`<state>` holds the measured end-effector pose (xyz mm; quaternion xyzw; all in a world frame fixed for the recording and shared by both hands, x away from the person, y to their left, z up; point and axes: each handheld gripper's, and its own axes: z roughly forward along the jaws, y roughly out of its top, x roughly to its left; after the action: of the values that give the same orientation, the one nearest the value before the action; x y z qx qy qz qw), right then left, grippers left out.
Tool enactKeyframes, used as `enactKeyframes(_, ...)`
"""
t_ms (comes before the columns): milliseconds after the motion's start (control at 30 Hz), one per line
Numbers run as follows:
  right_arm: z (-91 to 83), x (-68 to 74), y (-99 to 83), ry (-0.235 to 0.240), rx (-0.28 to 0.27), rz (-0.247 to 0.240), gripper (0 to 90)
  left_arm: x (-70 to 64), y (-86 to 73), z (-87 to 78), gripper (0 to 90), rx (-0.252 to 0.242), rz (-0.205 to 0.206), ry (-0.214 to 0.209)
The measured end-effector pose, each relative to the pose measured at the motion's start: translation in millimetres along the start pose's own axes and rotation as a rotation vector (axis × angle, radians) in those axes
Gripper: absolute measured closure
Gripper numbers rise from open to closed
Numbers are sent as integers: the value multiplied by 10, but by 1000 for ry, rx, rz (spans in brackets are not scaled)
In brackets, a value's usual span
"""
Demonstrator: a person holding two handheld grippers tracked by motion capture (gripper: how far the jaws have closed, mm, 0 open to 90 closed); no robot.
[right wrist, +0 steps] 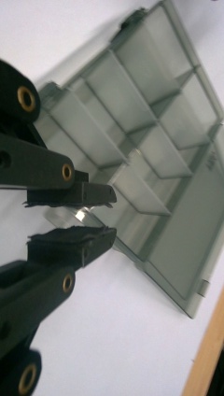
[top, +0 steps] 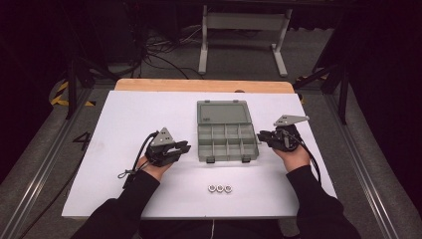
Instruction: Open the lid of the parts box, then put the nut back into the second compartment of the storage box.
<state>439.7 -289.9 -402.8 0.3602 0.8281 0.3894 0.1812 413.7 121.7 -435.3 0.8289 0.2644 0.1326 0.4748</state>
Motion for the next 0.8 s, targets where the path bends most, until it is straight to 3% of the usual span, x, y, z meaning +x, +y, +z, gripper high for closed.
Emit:
enactKeyframes(200, -53, 76, -105, -16, 47, -30, 838, 11, -50, -70, 712, -3, 1, 1)
enactKeyframes(367, -139, 165, -140, 16, 34, -52, 832, -11, -66, -195, 687, -12, 23, 7)
enactKeyframes(500, -241, 284, -97, 45, -7, -90, 758, -15, -96, -292, 664, -17, 22, 9)
enactKeyframes(800, -293, 461, -24, 89, -11, -145, 601, 1, -150, -451, 628, -15, 30, 17)
